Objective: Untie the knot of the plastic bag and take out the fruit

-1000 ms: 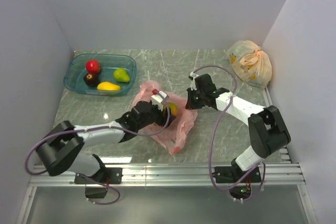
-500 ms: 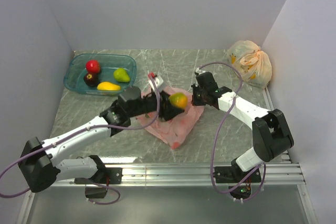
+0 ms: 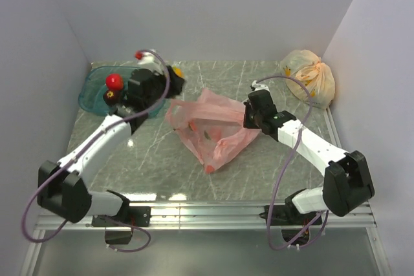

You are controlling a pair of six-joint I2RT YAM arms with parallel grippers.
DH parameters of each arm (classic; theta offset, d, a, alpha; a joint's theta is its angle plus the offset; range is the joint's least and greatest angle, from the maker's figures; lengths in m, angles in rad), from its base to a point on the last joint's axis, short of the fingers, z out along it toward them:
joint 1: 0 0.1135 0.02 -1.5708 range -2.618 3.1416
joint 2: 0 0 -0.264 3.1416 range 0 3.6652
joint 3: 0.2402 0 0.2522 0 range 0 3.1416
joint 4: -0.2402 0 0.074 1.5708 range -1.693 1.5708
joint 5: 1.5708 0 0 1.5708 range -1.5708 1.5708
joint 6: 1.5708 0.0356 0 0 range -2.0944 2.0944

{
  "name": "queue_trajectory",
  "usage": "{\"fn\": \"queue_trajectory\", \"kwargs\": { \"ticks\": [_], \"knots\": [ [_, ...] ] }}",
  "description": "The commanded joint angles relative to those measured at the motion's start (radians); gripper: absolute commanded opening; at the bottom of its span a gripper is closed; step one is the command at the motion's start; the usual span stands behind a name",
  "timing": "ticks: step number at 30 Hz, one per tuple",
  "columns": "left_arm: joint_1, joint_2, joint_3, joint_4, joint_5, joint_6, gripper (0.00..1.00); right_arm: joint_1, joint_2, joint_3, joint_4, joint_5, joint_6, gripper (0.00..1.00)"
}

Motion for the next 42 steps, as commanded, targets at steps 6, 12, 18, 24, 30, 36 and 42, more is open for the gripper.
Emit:
{"fn": "queue_trajectory", "kwargs": {
  "ticks": [6, 12, 18, 24, 30, 36, 42],
  "knots": [
    [0.316, 0.217, 0.131, -0.078, -0.348, -0.058, 0.36, 0.003, -0.115, -0.029, -0.040, 0.108, 0.017, 0.00],
    [0.396, 0.407, 0.270, -0.117, -0.371, 0.013, 0.66, 0.007, -0.215, -0.050, -0.074, 0.106, 0.004, 0.00],
    [0.396, 0.336, 0.258, -0.176, -0.366, -0.011, 0.93, 0.016, -0.249, -0.085, -0.080, 0.060, -0.031, 0.00],
    [0.396, 0.080, 0.208, -0.302, -0.336, -0.027, 0.95, 0.127, -0.266, -0.148, -0.086, 0.040, -0.017, 0.00],
    [0.396, -0.249, 0.143, -0.366, -0.343, 0.027, 0.99, 0.241, -0.206, -0.219, -0.021, 0.007, 0.004, 0.14],
    [0.396, -0.516, 0.074, -0.446, -0.397, 0.052, 0.99, 0.326, -0.020, -0.202, -0.025, 0.071, 0.040, 0.24],
    [0.396, -0.710, 0.031, -0.544, -0.463, 0.058, 0.99, 0.450, 0.046, -0.073, -0.155, 0.209, 0.037, 0.53]
  ]
}}
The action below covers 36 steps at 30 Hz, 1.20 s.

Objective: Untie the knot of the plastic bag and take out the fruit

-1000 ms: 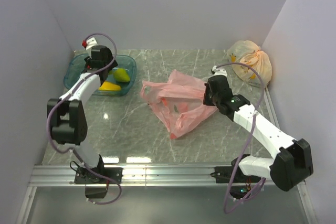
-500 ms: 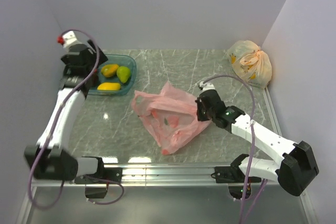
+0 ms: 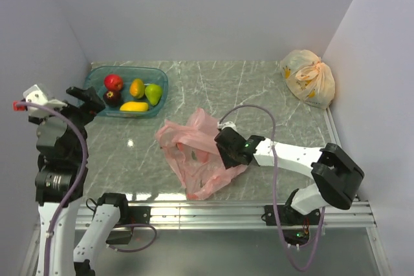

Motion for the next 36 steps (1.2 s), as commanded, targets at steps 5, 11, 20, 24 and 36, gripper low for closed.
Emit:
{"fn": "queue_trajectory", "kwargs": {
  "ticks": [5, 11, 20, 24, 36],
  "knots": [
    [-0.004, -0.142, 0.018, -0.167, -0.135, 0.048, 0.99, 0.058, -0.179, 0.180, -0.113, 0.116, -0.007, 0.79],
    [-0.004, -0.211, 0.072, -0.257, -0.142, 0.071, 0.99, 0.058, -0.328, 0.293, -0.196, 0.206, -0.007, 1.00],
    [-0.079, -0.371, 0.018, -0.365, -0.260, 0.092, 0.99, 0.057, -0.696, 0.193, -0.066, 0.550, 0.022, 1.00],
    [-0.091, -0.483, -0.049, -0.322, -0.256, 0.125, 0.99, 0.058, -0.888, 0.044, 0.031, 0.653, 0.002, 1.00],
    [-0.099, -0.652, -0.126, -0.186, -0.261, 0.183, 0.99, 0.057, -1.218, -0.187, 0.146, 0.773, -0.042, 1.00]
  ]
}}
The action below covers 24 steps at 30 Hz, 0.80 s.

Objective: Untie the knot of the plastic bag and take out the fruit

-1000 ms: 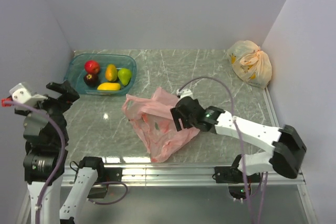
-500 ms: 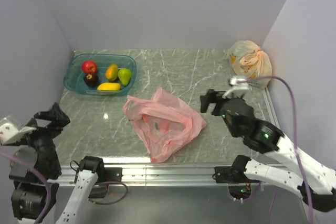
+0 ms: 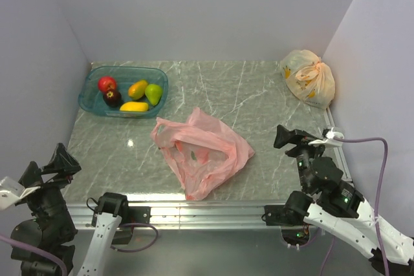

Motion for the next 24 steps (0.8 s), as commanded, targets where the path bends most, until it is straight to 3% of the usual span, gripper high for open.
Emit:
{"fn": "queue_trajectory", "kwargs": {
  "ticks": [1, 11, 24],
  "knots": [
    [-0.001, -0.016, -0.010, 0.056, -0.012, 0.022, 0.99, 0.000, -0.058, -0.022, 0.085, 0.071, -0.025, 1.00],
    [-0.001, -0.012, -0.050, 0.162, 0.022, 0.041, 0.99, 0.000, -0.064, -0.022, 0.059, 0.104, -0.005, 1.00],
    [-0.001, 0.025, -0.093, 0.162, 0.057, -0.008, 0.99, 0.000, -0.077, -0.022, 0.064, 0.124, 0.000, 1.00]
  ]
}}
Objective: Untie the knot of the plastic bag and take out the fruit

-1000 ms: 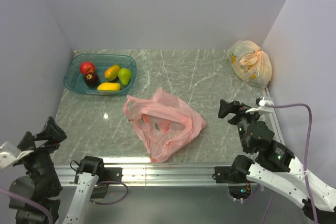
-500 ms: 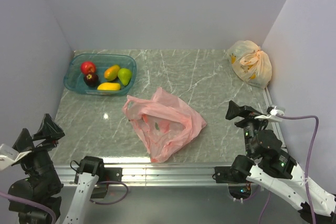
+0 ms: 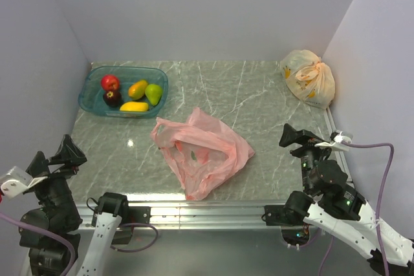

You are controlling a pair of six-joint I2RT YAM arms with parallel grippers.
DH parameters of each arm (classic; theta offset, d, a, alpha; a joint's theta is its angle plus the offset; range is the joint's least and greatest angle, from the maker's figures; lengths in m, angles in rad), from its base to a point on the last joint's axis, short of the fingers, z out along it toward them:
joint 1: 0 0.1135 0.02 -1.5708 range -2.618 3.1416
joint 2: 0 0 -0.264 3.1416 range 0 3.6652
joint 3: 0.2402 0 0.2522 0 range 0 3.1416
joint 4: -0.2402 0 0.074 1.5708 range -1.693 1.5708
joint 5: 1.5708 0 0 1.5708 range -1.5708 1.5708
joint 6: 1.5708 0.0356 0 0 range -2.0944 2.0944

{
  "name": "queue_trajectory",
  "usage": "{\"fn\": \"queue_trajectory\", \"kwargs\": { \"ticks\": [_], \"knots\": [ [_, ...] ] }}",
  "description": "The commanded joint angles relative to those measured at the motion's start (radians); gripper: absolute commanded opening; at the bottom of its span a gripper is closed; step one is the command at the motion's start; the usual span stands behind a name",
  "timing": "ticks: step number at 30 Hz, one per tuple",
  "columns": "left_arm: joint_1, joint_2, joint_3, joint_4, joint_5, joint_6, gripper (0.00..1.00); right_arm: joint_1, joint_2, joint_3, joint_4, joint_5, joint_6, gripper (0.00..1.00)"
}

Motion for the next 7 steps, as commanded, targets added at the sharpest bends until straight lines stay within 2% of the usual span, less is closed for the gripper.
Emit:
{"fn": "queue_trajectory", "kwargs": {
  "ticks": [1, 7],
  "knots": [
    [0.000, 0.009, -0.009, 0.030, 0.026, -0.017, 0.99, 0.001, -0.010, -0.001, 0.025, 0.036, 0.014, 1.00],
    [0.000, 0.010, -0.036, 0.042, 0.035, -0.043, 1.00, 0.000, 0.007, 0.013, 0.003, 0.039, 0.025, 1.00]
  ]
}}
